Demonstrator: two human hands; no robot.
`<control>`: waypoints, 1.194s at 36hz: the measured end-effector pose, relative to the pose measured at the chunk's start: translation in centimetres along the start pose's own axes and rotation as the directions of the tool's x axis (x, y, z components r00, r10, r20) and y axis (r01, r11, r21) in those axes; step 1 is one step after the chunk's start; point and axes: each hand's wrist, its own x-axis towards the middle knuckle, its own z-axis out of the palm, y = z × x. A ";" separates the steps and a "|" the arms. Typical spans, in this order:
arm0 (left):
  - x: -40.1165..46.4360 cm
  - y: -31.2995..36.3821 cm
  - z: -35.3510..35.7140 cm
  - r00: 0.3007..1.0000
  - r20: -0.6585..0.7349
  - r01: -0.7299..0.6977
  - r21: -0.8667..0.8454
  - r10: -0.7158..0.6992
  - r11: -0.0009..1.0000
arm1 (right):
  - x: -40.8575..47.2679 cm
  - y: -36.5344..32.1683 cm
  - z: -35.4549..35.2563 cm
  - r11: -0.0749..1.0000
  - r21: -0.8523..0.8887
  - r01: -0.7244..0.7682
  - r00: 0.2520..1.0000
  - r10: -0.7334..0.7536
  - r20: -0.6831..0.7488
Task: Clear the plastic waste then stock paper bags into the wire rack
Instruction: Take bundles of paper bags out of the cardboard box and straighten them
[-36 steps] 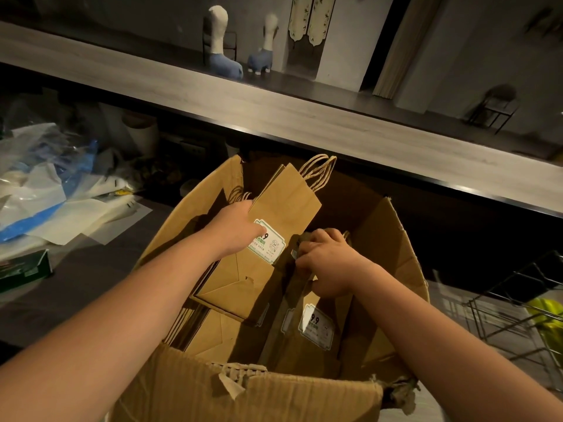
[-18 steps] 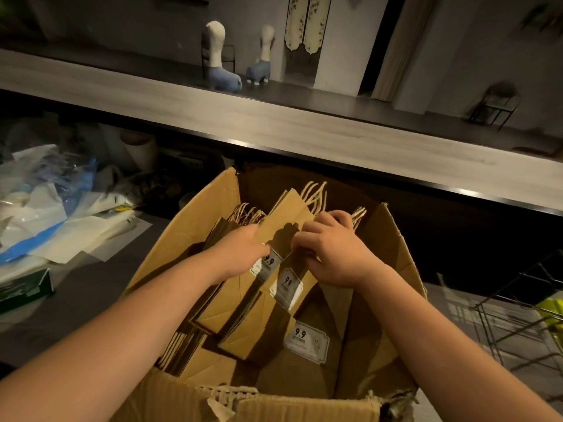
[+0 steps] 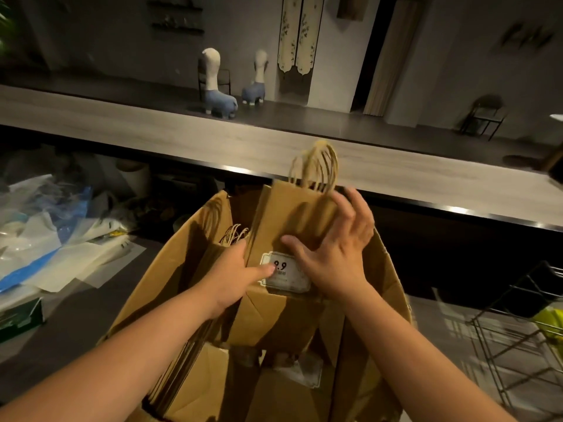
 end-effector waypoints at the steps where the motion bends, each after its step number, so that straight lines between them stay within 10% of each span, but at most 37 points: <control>1: -0.2 0.2 0.1 1.000 -0.019 -0.015 -0.058 0.014 0.998 | 0.0 0.0 -0.2 0.985 0.106 -0.137 0.990 0.134 0.042; 4: -0.3 0.5 0.3 0.998 -0.065 -0.036 -0.137 0.027 0.990 | 0.1 0.4 -0.8 0.699 0.463 -0.545 0.831 0.378 0.408; 7: -0.2 0.1 0.6 0.996 -0.079 0.018 -0.137 -0.029 0.990 | 0.1 0.3 -1.0 0.477 0.528 -0.703 0.697 0.313 0.645; 14: 0.1 -1.8 1.2 0.984 -0.053 0.167 -0.053 -0.170 0.985 | 0.4 0.4 -0.9 0.592 0.530 -0.607 0.755 0.222 0.617; 24: -0.9 -2.8 3.3 0.954 0.096 0.259 0.220 -0.285 0.941 | 0.0 3.6 -1.7 0.557 0.114 -0.823 0.358 0.352 0.865; 35: -1.5 -0.7 3.2 0.988 -0.059 0.145 0.075 -0.141 0.987 | 0.4 3.0 -2.3 0.654 0.402 -0.641 0.660 0.202 0.724; 43: -1.8 -2.0 3.5 0.969 0.054 0.230 0.168 -0.242 0.958 | 0.1 3.8 -2.3 0.760 -0.010 -0.650 0.308 0.276 0.911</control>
